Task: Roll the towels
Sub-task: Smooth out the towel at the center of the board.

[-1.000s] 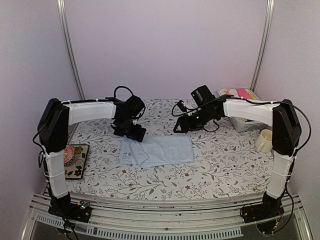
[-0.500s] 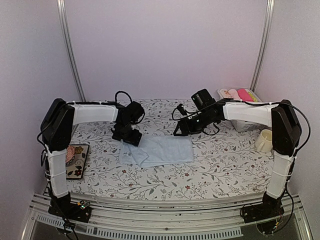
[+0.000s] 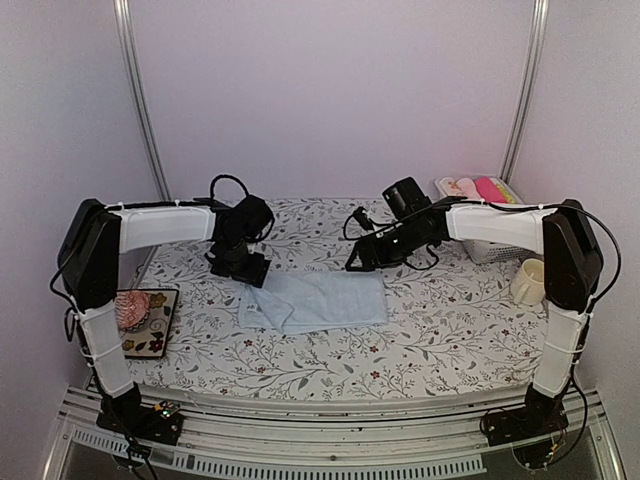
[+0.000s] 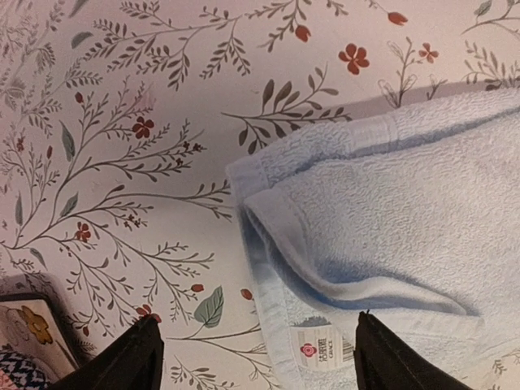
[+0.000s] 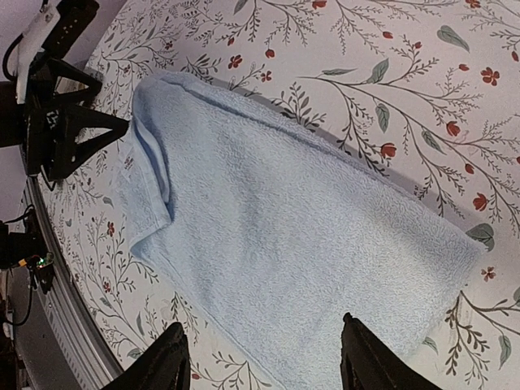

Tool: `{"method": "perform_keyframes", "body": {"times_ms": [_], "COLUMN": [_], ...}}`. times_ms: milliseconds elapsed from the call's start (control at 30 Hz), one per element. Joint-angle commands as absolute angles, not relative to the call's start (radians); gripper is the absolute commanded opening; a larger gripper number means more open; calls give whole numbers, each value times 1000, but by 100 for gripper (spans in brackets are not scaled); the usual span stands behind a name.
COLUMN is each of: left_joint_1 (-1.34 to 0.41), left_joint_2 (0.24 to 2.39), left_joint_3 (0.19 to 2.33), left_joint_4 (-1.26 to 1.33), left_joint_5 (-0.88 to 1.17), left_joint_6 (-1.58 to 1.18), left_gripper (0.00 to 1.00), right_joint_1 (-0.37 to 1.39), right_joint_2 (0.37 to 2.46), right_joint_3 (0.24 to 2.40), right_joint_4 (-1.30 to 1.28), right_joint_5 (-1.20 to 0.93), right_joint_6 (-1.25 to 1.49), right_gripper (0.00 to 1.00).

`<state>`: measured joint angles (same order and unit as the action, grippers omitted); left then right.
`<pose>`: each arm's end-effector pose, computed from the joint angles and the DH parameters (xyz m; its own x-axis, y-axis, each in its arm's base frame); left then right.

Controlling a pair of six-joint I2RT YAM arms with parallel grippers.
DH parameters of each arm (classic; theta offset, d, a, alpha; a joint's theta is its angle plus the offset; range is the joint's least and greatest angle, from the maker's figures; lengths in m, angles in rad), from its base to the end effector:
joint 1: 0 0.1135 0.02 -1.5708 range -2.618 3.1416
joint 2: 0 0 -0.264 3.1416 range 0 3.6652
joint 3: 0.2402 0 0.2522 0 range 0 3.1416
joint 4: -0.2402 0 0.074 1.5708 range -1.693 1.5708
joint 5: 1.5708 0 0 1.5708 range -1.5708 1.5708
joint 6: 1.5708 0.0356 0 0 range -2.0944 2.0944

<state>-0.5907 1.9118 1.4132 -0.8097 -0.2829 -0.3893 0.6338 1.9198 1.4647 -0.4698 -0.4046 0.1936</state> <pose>0.3213 -0.2035 0.1934 -0.9222 0.1796 -0.3424 0.1347 0.9793 0.1509 0.3309 0.2606 0.2226 -0.7729 -0.3486 -0.5302 -0.5978 0.6802 0.4243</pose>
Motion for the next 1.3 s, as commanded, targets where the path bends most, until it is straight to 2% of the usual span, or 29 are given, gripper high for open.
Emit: {"method": "perform_keyframes", "body": {"times_ms": [0,200,300,333,367,533,767,1267], "left_joint_1": [-579,-566,-582,-596,-609,-692,-768,-770], "left_joint_2": [1870,1851,1893,1917,1941,2081,2122,2042], "left_joint_3": [1359,1408,1513,1557,1589,1679,1645,1515], "left_joint_4": [-836,-832,-838,-842,-850,-893,-915,-912], "left_joint_5": [-289,-264,-217,-216,-217,-211,-269,-300], "left_joint_6": [-369,-363,-363,-357,-349,-327,-319,-353], "left_gripper": [81,82,86,93,96,97,97,97], "right_joint_1": [634,634,634,634,634,632,623,618], "right_joint_2": [1924,1960,1964,1964,1965,1957,1963,2108], "right_joint_3": [1477,1520,1528,1528,1527,1499,1455,1452], "right_joint_4": [-465,-493,-497,-498,-499,-509,-488,-476], "right_joint_5": [-439,-477,-465,-460,-454,-403,-393,-397], "right_joint_6": [183,150,144,143,142,142,159,170], "right_gripper": [64,64,64,64,65,68,71,71]}}
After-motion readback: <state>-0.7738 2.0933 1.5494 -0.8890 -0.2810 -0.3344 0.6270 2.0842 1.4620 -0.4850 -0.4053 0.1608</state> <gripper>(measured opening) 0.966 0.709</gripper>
